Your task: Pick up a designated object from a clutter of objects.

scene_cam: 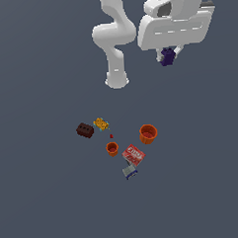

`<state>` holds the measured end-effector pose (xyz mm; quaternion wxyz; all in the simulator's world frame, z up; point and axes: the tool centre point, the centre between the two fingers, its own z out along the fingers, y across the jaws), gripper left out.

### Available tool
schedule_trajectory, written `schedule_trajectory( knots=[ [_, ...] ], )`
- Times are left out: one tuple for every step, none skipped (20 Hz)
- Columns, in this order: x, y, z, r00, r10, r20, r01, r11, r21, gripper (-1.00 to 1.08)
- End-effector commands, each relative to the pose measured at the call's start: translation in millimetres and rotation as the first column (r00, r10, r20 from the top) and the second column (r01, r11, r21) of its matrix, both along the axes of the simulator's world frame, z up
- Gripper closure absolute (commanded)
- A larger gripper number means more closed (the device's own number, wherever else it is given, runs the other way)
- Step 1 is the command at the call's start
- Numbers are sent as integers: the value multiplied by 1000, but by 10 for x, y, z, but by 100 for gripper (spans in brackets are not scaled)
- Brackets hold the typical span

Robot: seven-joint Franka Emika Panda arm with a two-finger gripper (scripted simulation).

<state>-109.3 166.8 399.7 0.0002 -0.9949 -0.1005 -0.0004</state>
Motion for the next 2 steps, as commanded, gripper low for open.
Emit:
schedule_trajectory(
  knots=[
    [-7, -1, 27, 1000, 0, -1, 0, 1000, 0, 108],
    [-6, 0, 28, 1000, 0, -1, 0, 1000, 0, 108]
  ],
)
